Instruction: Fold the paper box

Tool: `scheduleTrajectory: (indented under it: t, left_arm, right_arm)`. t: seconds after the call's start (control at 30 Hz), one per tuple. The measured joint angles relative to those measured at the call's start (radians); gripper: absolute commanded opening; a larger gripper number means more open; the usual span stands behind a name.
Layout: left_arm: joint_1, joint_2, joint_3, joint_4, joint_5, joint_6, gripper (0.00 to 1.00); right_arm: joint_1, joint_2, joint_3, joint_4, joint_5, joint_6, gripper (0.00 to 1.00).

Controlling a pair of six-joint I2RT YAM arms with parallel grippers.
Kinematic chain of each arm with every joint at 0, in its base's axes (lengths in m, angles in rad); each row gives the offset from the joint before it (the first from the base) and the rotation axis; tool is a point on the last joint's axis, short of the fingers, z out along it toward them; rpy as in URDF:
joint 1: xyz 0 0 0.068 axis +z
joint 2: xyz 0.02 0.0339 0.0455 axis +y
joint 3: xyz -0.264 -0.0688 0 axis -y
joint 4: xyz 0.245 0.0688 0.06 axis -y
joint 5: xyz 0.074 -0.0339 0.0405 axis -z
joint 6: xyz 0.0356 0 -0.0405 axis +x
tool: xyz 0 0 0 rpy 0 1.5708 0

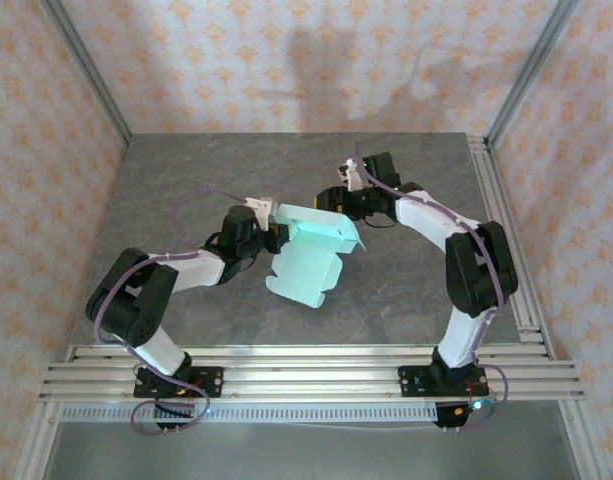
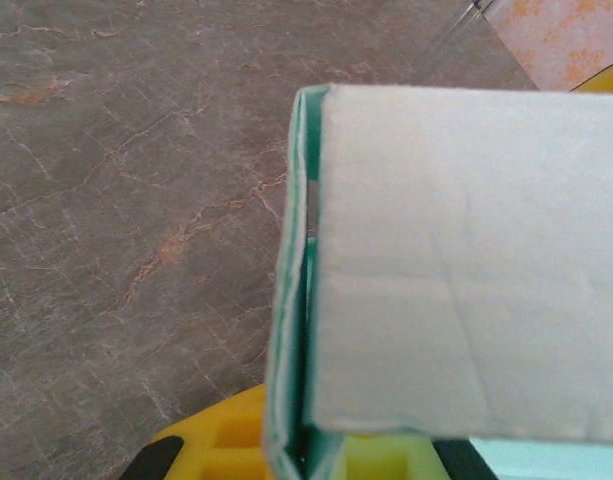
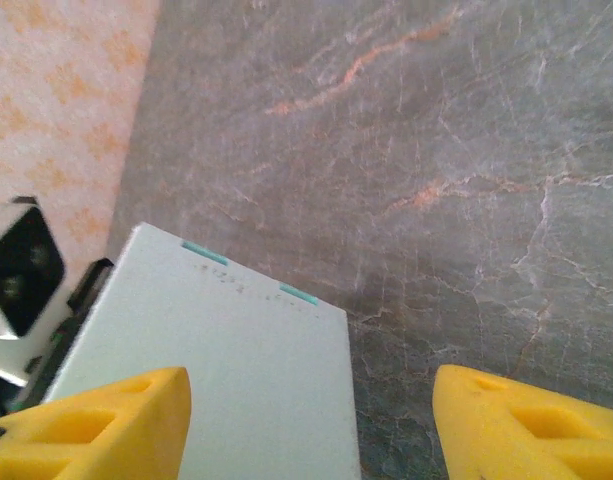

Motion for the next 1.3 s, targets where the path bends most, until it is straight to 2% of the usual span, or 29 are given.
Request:
scheduleTrajectory:
  t: [0.37,0.53,0.73,0.93,1.3]
  left_arm:
    - [0.000,-0.024,0.000,0.021,0.030,-0.016,0.03]
    - [-0.002,-0.039,0.010,-0.032,0.021,0.044,0.03]
    - [-0.030,-0.039,0.010,-0.145,-0.101,0.149,0.03]
    - [-0.096,-0.034,-0.026,-0.156,-0.232,0.204,0.03]
    - [-0.107,0.035,-0.052,-0.061,-0.314,0.230,0.12]
  right_arm:
    - [-0.012,-0.058,-0.055,0.073,0.019,0.034,0.65]
    - [-0.016,-0.083,-0.066,0.074,0.015,0.025,0.67]
    - [-0.018,-0.083,-0.014,-0.032,0.043,-0.069,0.67]
    - [0.008,-0.034,0.041,-0.117,0.050,-0.137,0.68]
    - [0.112,0.109,0.084,-0.158,0.011,-0.171,0.67]
